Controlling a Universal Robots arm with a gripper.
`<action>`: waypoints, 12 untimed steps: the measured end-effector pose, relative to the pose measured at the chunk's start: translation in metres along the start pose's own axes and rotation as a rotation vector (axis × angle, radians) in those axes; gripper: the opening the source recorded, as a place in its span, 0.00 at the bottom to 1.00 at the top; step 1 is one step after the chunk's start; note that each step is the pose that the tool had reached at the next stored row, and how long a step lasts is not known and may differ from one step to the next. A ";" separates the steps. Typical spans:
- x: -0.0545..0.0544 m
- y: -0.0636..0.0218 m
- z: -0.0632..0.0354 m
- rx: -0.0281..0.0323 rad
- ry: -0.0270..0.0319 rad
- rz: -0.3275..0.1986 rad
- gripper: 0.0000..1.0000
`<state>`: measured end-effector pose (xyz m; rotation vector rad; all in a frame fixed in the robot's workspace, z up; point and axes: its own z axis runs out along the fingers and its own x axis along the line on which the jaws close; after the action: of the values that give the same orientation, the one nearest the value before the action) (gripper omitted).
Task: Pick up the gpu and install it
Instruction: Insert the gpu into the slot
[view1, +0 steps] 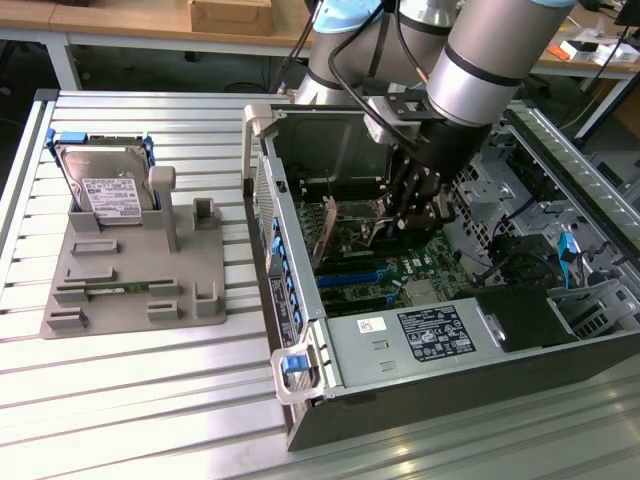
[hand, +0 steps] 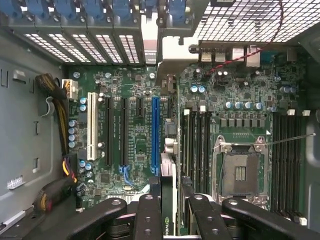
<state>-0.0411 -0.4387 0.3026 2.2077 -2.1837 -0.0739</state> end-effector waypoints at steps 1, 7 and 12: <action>0.001 0.0001 0.0013 -0.0001 0.0002 0.000 0.26; 0.006 0.0109 0.0099 0.0000 0.0000 0.000 0.26; 0.010 0.0177 0.0176 0.0000 0.0001 0.000 0.26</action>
<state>-0.0597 -0.4489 0.2860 2.2075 -2.1837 -0.0738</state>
